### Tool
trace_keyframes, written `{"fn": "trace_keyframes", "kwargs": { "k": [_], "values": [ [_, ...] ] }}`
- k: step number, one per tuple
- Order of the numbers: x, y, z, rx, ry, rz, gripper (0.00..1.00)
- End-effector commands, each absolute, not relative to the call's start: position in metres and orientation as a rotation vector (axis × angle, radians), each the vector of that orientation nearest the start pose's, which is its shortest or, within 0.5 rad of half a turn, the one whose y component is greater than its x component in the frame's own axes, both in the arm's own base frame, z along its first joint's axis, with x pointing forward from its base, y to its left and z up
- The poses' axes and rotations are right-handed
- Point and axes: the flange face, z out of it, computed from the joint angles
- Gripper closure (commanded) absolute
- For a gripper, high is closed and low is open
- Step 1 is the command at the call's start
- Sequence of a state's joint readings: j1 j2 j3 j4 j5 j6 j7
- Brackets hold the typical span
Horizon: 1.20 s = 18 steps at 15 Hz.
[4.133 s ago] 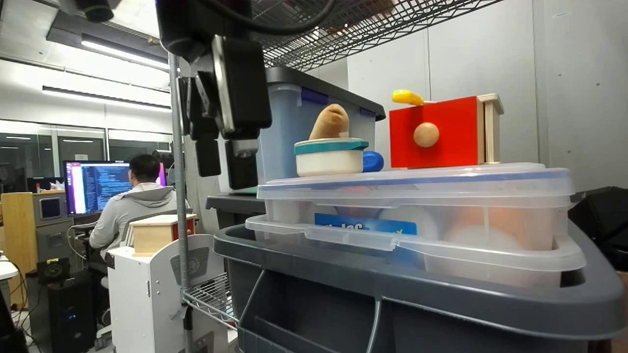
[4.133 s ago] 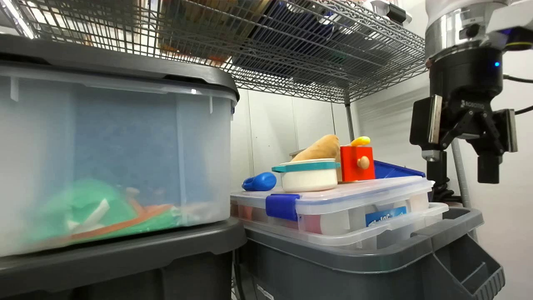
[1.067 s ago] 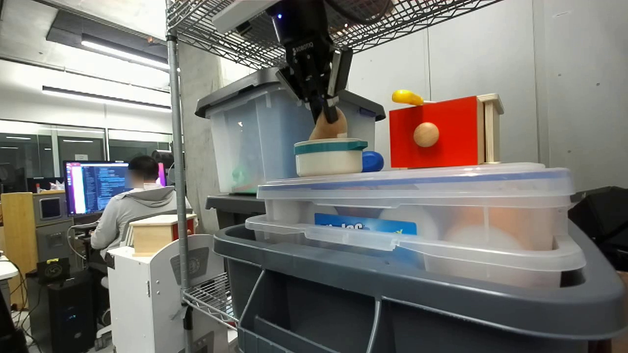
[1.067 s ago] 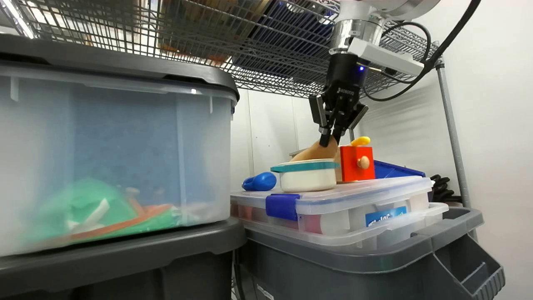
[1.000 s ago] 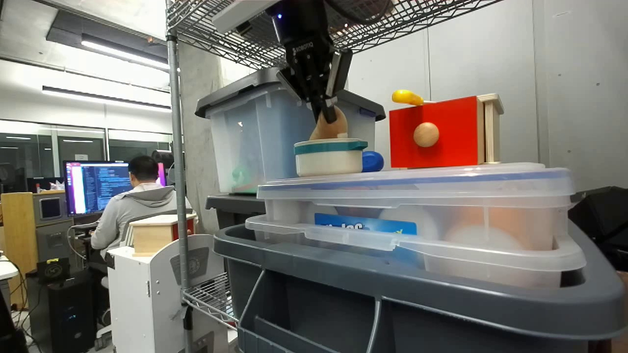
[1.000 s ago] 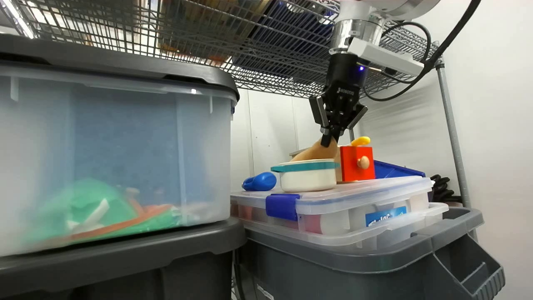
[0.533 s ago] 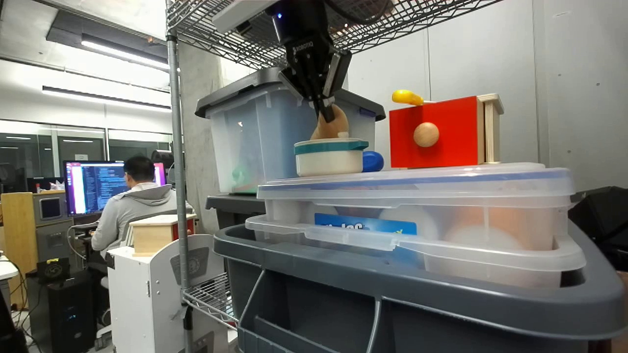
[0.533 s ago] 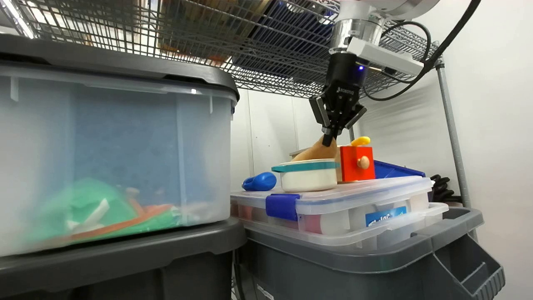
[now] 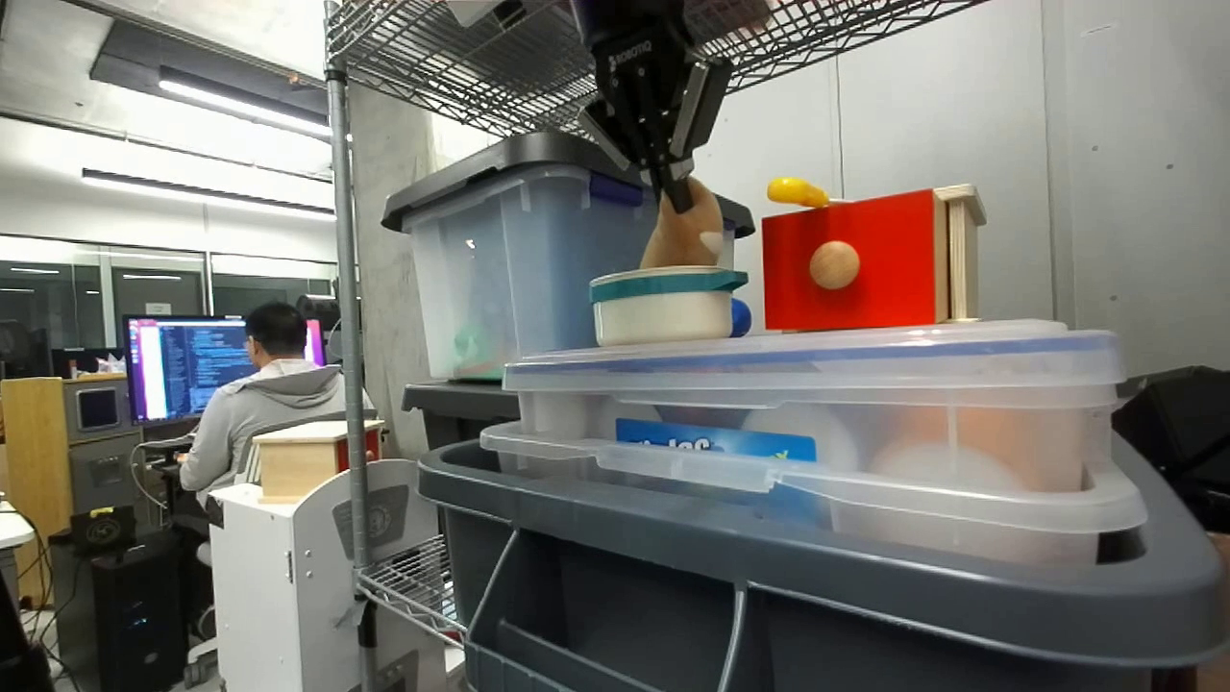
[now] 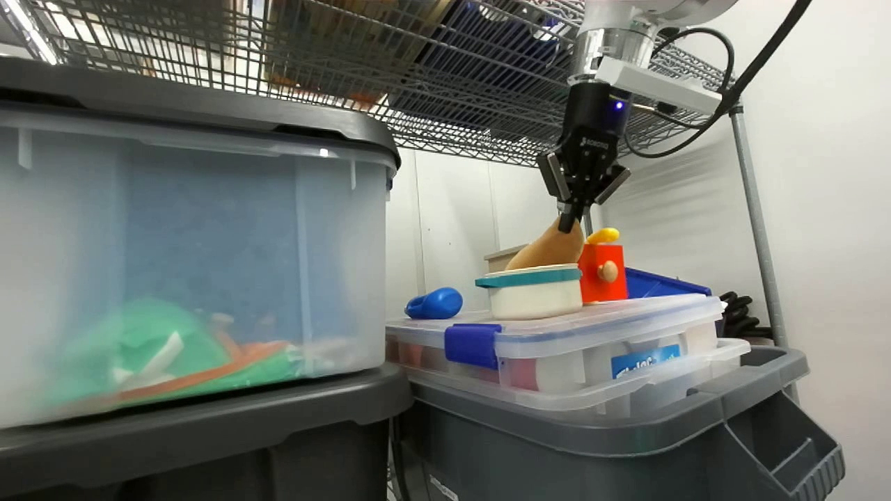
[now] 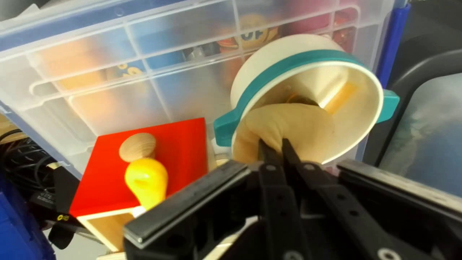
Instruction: Put the bread plushy in the drawer
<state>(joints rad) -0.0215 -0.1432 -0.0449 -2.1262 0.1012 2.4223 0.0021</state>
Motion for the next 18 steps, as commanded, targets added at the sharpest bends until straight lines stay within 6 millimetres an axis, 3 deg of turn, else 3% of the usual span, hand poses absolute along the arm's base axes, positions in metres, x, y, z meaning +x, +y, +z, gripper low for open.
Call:
{"fn": "trace_keyframes", "kwargs": {
  "k": [1, 3, 7, 10, 18],
  "values": [
    [0.567, -0.052, 0.539, -2.979, 0.229, -0.689, 0.99],
    [0.565, -0.059, 0.542, -2.971, 0.252, -0.717, 0.99],
    [0.587, -0.061, 0.523, -2.964, 0.264, -0.720, 0.99],
    [0.592, -0.062, 0.519, -2.959, 0.268, -0.721, 0.99],
    [0.567, -0.063, 0.553, -2.935, 0.263, -0.766, 0.99]
  ]
}}
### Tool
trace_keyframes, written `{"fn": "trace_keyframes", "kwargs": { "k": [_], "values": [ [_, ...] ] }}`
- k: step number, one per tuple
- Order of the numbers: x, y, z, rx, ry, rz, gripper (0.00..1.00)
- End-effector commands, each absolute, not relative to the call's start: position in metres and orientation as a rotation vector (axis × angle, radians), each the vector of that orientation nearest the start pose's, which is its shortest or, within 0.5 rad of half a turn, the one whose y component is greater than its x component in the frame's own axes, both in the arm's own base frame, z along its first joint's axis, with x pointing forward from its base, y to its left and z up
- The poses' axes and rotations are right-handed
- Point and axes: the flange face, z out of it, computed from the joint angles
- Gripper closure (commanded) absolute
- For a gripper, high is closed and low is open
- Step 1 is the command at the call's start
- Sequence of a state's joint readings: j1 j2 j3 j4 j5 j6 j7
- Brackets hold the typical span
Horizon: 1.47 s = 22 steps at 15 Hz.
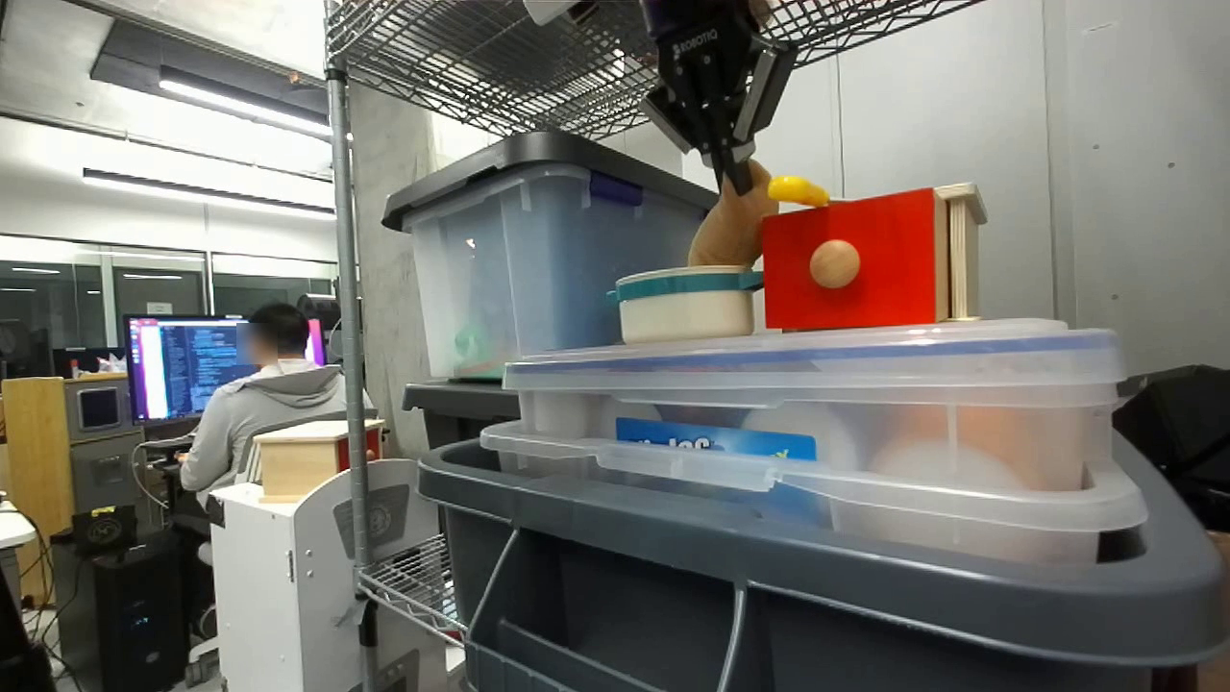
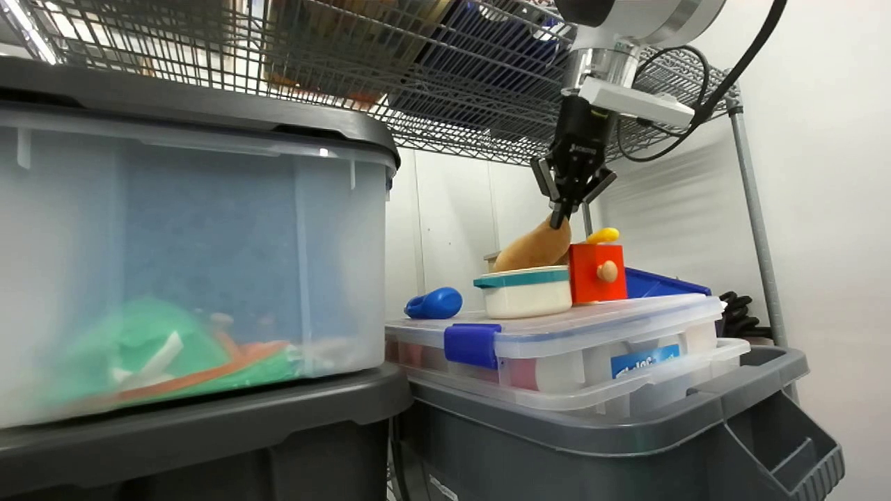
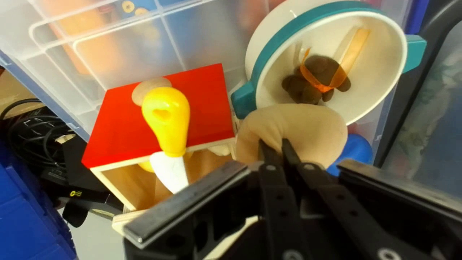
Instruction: Put the bread plushy in the drawer
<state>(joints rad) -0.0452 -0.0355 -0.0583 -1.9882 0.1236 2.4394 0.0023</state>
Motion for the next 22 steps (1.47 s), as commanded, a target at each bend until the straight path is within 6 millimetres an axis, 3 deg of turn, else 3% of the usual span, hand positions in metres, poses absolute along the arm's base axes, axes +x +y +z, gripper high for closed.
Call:
{"fn": "trace_keyframes", "kwargs": {
  "k": [1, 8, 15, 22],
  "values": [
    [0.563, -0.063, 0.558, -2.932, 0.261, -0.774, 0.99],
    [0.542, -0.075, 0.579, -2.910, 0.293, -0.820, 0.99],
    [0.536, -0.102, 0.583, -2.903, 0.373, -0.849, 0.99],
    [0.539, -0.111, 0.585, -2.901, 0.400, -0.863, 0.99]
  ]
}}
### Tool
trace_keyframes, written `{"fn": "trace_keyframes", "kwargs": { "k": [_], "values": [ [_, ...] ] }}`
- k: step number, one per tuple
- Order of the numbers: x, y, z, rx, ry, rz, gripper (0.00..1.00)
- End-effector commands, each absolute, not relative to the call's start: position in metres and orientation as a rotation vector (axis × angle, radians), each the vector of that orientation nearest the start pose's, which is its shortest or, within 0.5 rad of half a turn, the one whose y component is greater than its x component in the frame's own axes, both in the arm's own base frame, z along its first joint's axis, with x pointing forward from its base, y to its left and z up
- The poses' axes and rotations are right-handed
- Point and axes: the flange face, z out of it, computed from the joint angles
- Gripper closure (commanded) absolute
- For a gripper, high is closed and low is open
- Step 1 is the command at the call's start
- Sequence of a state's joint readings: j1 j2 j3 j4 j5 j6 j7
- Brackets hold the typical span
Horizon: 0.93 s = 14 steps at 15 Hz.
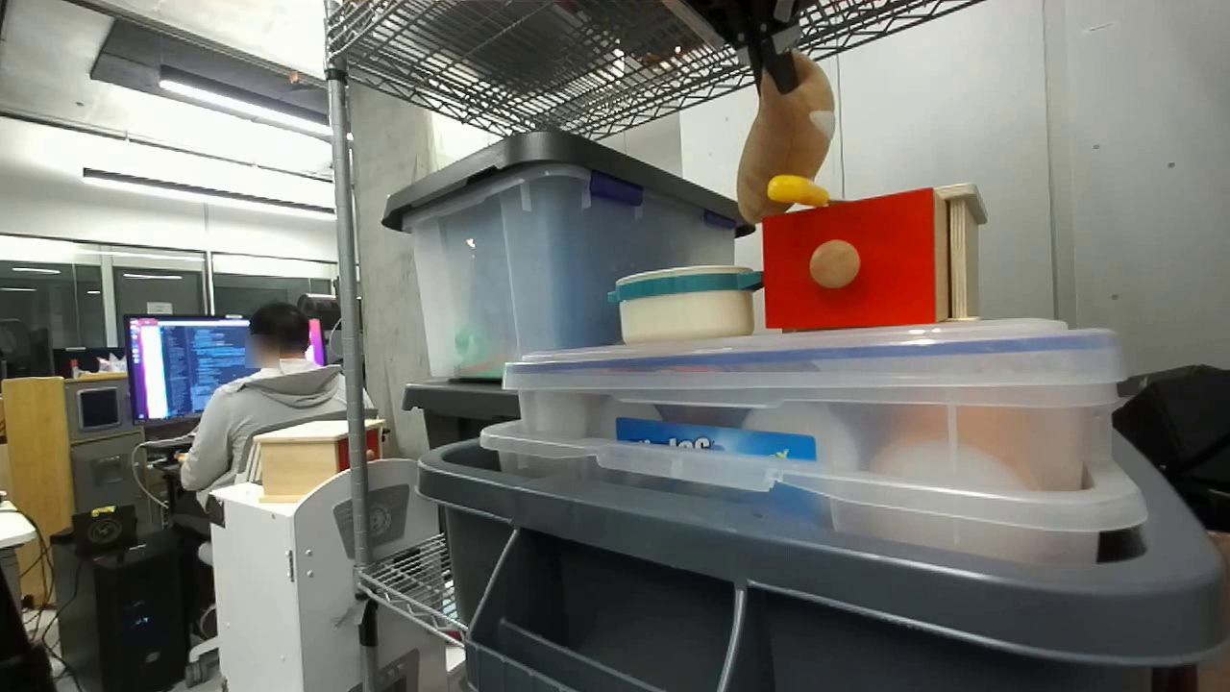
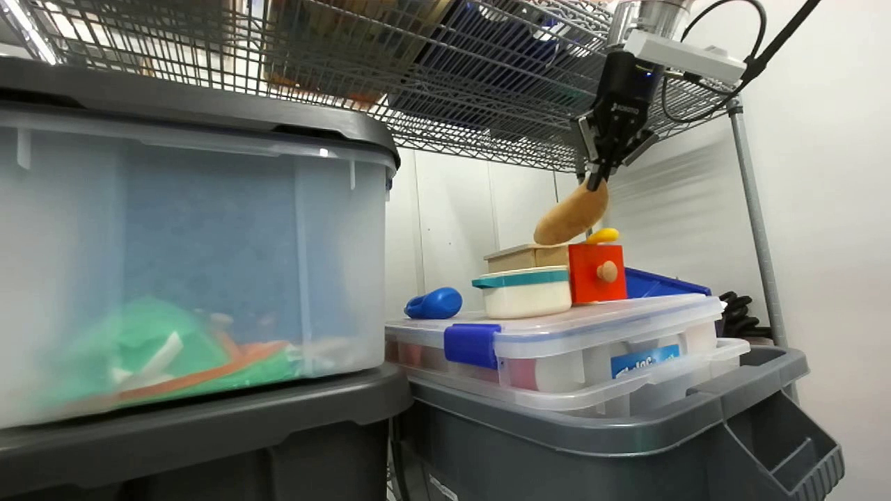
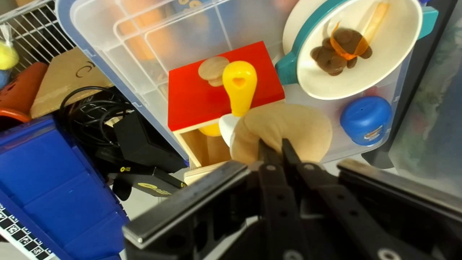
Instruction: Put the bread plushy in the drawer
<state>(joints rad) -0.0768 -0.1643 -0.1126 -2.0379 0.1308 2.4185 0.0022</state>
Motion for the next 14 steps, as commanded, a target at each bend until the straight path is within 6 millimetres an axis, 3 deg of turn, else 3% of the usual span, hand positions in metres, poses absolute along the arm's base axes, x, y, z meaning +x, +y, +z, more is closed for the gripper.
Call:
{"fn": "trace_keyframes", "kwargs": {
  "k": [1, 3, 4, 9, 14],
  "values": [
    [0.539, -0.113, 0.586, -2.900, 0.403, -0.865, 0.99],
    [0.540, -0.116, 0.588, -2.899, 0.411, -0.877, 0.99],
    [0.526, -0.122, 0.602, -2.899, 0.415, -0.882, 0.99],
    [0.516, -0.143, 0.618, -2.884, 0.466, -0.927, 0.99],
    [0.513, -0.152, 0.620, -2.881, 0.495, -0.939, 0.99]
  ]
}}
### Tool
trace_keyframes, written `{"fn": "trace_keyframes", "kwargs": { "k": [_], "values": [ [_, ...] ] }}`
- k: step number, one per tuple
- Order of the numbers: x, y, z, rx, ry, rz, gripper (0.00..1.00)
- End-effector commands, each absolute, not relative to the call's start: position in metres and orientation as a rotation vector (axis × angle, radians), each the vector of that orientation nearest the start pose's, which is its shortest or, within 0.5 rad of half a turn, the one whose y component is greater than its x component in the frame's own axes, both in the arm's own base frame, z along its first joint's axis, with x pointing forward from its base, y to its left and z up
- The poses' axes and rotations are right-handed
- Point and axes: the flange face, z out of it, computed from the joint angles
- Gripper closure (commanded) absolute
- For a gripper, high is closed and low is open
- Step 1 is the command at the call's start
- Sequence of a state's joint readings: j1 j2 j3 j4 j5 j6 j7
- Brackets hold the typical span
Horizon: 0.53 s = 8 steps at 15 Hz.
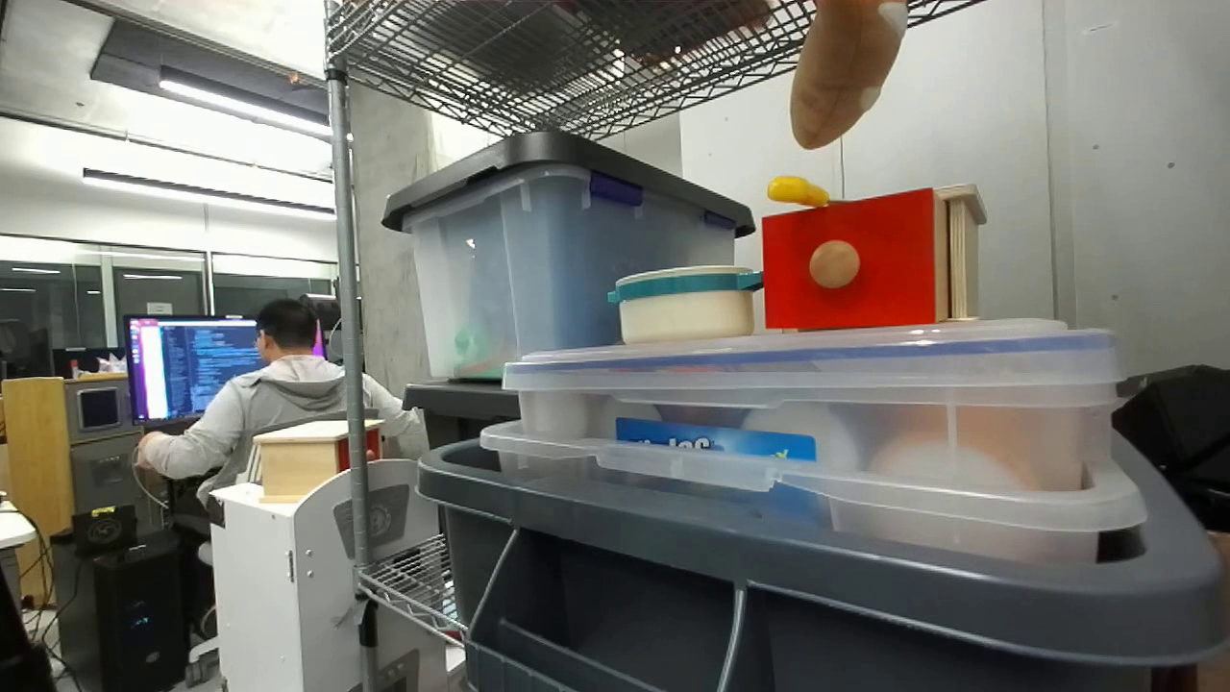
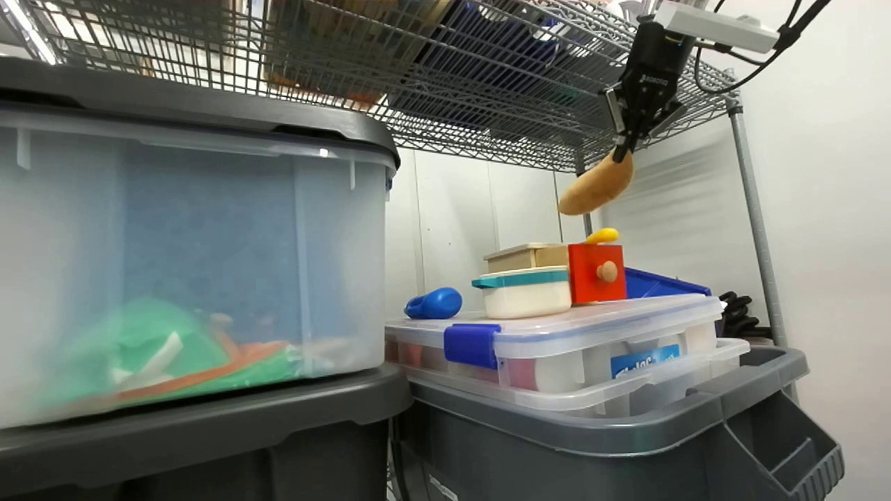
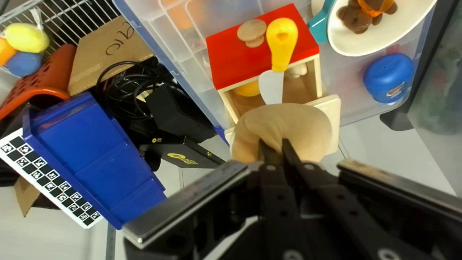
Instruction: Put the bread plushy in the drawer
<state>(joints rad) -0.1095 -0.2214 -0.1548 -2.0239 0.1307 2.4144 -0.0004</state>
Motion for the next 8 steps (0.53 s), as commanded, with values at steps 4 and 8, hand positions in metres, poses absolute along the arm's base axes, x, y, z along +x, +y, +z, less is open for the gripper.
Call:
{"fn": "trace_keyframes", "kwargs": {
  "k": [4, 8],
  "values": [
    [0.526, -0.160, 0.606, -2.894, 0.521, -0.913, 0.99],
    [0.540, -0.170, 0.586, -2.915, 0.554, -0.863, 0.99]
  ]
}}
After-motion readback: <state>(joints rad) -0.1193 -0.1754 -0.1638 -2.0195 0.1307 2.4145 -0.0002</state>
